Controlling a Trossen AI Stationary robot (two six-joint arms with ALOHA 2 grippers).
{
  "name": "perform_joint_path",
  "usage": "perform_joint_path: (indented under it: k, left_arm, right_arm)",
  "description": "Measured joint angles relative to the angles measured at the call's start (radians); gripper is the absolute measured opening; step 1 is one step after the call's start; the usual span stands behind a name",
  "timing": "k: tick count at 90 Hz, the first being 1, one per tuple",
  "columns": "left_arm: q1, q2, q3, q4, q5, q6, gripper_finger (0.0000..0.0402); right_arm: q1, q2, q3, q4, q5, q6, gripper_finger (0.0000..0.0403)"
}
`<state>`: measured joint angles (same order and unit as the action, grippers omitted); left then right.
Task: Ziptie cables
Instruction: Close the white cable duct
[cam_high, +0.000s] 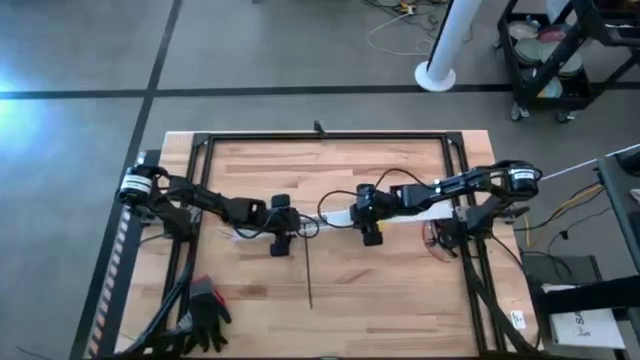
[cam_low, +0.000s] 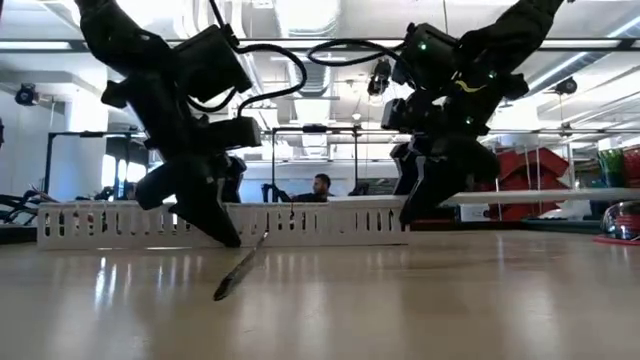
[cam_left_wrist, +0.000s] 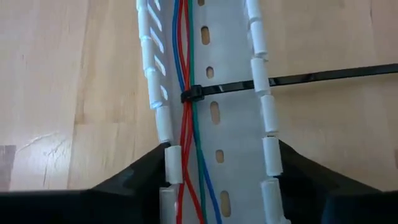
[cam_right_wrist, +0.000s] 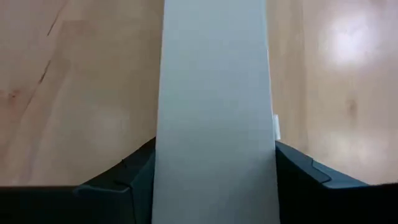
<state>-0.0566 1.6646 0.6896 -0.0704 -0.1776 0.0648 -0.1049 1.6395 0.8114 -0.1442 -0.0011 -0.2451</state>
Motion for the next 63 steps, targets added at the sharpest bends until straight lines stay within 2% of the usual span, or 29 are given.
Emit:
perform_joint_path:
  k: [39,63]
  left_arm:
    - [-0.002,0.001,0.0,0.007,0.0,0.006,0.0217]
    - [-0.002,0.001,0.0,0.011,-0.004,-0.004,0.022]
  right_arm:
    - [-0.027,0.05,0.163,-0.242,-0.059,0.023,0.0213]
    - [-0.036,0.115,0.237,-0.321,-0.087,0.032,0.0213]
